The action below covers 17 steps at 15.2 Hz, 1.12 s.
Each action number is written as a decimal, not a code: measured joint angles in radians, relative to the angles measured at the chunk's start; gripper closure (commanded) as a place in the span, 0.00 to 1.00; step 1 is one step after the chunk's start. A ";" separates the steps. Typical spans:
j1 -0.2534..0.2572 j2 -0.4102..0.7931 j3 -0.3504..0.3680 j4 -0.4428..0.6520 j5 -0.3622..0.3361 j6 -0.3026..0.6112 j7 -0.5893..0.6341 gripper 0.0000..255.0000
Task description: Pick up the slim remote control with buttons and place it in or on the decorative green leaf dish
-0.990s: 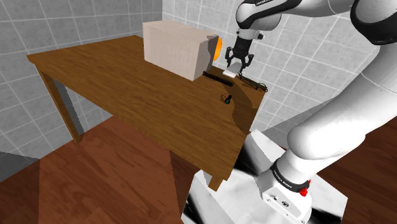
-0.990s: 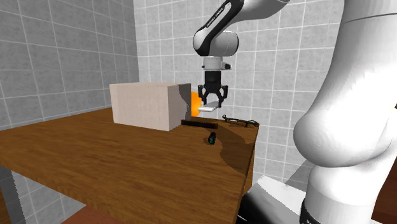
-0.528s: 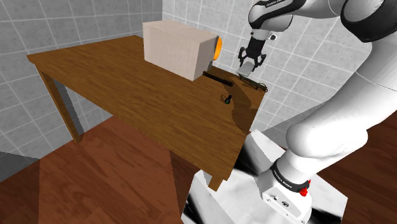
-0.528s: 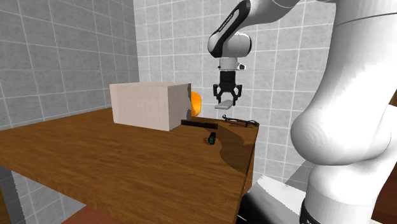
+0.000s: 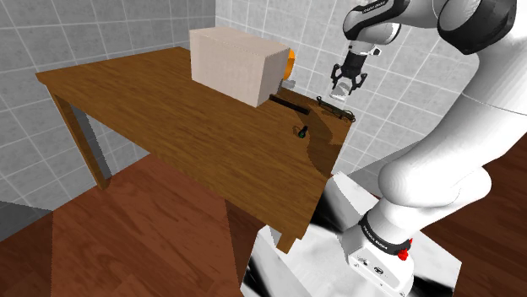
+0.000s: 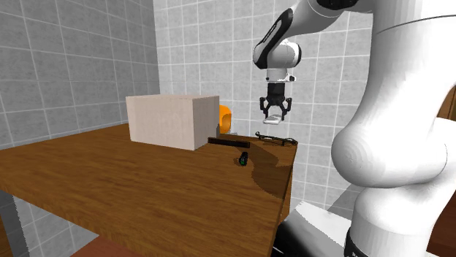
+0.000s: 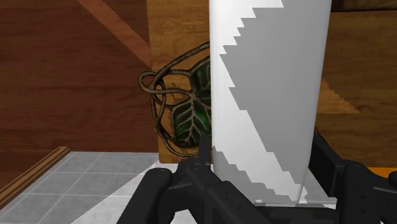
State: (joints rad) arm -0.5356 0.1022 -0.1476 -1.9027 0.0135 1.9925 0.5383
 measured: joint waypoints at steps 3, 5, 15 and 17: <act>-0.003 0.013 -0.001 -0.020 0.003 0.033 -0.006 1.00; -0.001 0.023 0.000 -0.037 0.004 0.060 -0.005 1.00; -0.004 0.063 0.000 -0.092 0.012 0.154 -0.012 1.00; -0.004 0.064 0.000 -0.093 0.012 0.156 -0.012 1.00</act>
State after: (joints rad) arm -0.5393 0.1661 -0.1473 -1.9953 0.0256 2.1483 0.5266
